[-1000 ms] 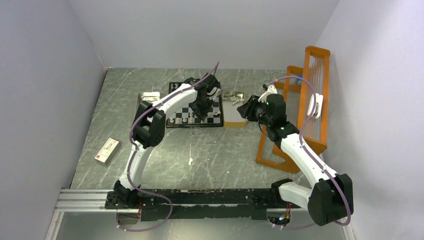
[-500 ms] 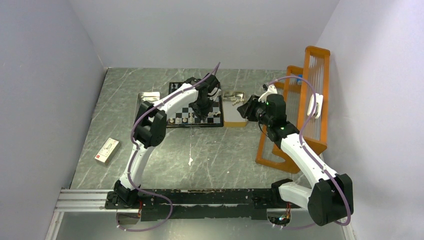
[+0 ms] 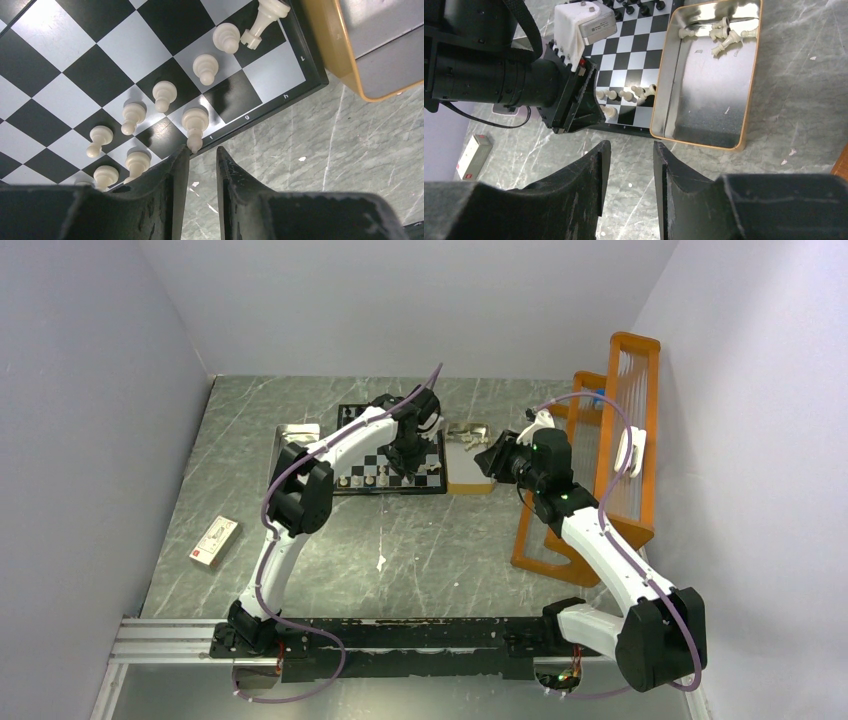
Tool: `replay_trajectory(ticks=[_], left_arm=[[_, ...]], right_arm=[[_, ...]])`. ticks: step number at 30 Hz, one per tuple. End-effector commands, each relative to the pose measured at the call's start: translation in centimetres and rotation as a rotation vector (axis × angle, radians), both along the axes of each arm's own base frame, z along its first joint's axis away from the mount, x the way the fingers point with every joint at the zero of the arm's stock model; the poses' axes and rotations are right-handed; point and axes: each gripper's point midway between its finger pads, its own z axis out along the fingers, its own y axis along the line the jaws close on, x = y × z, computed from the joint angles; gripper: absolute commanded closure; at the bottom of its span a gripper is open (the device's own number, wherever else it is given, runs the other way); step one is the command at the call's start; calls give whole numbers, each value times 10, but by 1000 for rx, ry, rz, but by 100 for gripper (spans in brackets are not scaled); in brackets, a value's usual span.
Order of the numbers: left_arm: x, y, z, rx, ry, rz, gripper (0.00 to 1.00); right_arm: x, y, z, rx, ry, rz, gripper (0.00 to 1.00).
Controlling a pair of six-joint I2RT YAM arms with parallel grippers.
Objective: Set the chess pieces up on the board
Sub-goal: Place the chess piece on the chessboard, then adjust the chess piece on the chessboard.
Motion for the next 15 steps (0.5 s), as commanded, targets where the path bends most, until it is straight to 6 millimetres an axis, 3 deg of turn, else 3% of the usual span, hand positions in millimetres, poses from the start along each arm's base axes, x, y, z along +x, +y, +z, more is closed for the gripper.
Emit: replay_trajectory(ticks=[1, 7, 15], left_arm=[[9, -8, 35, -49, -86, 9, 67], [18, -15, 48, -94, -141, 10, 64], [25, -19, 48, -117, -177, -1, 61]], right_arm=[[0, 0, 2, -2, -20, -1, 59], [1, 0, 1, -1, -20, 0, 59], [1, -1, -1, -6, -17, -2, 59]])
